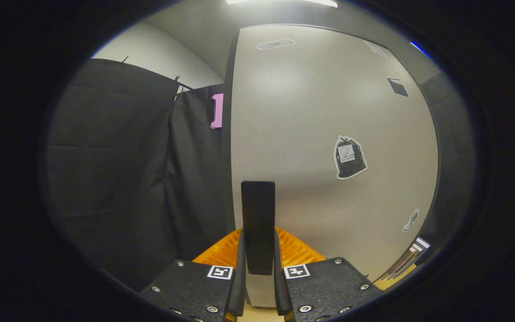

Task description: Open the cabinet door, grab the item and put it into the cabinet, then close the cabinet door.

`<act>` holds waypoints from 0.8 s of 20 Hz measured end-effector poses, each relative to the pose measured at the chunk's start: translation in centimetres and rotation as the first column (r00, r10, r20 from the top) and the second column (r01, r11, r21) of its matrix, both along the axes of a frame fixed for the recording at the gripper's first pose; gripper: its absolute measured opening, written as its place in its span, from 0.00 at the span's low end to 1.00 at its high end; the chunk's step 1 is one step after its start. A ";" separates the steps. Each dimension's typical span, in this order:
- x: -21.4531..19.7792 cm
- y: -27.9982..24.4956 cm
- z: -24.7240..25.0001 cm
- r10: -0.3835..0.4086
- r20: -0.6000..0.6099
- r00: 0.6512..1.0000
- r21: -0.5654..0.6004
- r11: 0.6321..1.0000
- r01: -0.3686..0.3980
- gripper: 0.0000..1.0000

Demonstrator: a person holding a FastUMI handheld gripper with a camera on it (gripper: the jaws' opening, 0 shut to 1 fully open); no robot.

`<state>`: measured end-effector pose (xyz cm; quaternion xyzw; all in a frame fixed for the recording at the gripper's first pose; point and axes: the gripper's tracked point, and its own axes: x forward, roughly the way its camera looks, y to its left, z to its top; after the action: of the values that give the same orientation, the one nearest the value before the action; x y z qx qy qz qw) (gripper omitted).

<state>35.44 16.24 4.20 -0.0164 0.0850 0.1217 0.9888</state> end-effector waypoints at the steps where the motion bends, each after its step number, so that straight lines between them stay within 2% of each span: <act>1: -0.6 -0.1 0.1 0.013 -0.003 1.000 0.002 1.000 -0.013 0.27; 11: -7.4 -2.8 0.8 0.104 -0.026 0.994 0.030 0.994 -0.104 0.27; 16: -10.8 -4.6 1.3 0.127 -0.040 0.991 0.026 0.992 -0.126 0.27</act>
<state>24.60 11.66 5.51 -0.0076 0.1027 0.1852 0.9773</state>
